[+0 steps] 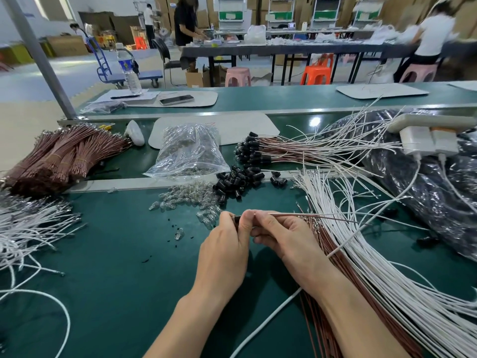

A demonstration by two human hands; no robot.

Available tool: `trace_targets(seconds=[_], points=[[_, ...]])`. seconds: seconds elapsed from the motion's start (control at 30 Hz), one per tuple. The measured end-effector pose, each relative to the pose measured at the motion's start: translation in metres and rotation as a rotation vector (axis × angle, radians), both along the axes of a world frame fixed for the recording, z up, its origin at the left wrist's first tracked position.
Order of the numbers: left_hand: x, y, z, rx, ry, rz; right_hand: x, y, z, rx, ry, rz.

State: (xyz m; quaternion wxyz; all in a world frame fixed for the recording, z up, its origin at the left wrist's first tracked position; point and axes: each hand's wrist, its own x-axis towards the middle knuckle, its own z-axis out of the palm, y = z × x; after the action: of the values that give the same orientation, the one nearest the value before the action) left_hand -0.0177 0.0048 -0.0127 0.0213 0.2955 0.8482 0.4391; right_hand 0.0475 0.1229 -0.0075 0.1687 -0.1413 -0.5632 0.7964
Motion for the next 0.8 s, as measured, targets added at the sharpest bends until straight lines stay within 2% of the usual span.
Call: trace_targets(seconds=[0.4, 0.5, 0.63, 0.8], points=[[0.001, 0.0029, 0.0, -0.059, 0.039, -0.01, 0.0016, 0.0006, 0.0009, 0.026, 0.038, 0.05], [-0.001, 0.0019, 0.0001, -0.019, 0.011, -0.016, 0.0009, -0.0009, 0.0012, 0.02, 0.05, 0.061], [0.0002, 0.0033, -0.0008, 0.059, 0.022, 0.058, -0.0011, -0.0041, 0.001, 0.092, 0.038, -0.017], [-0.0001, 0.006, -0.0042, -0.054, 0.141, 0.155, -0.002, -0.0041, -0.0022, 0.114, 0.048, -0.128]])
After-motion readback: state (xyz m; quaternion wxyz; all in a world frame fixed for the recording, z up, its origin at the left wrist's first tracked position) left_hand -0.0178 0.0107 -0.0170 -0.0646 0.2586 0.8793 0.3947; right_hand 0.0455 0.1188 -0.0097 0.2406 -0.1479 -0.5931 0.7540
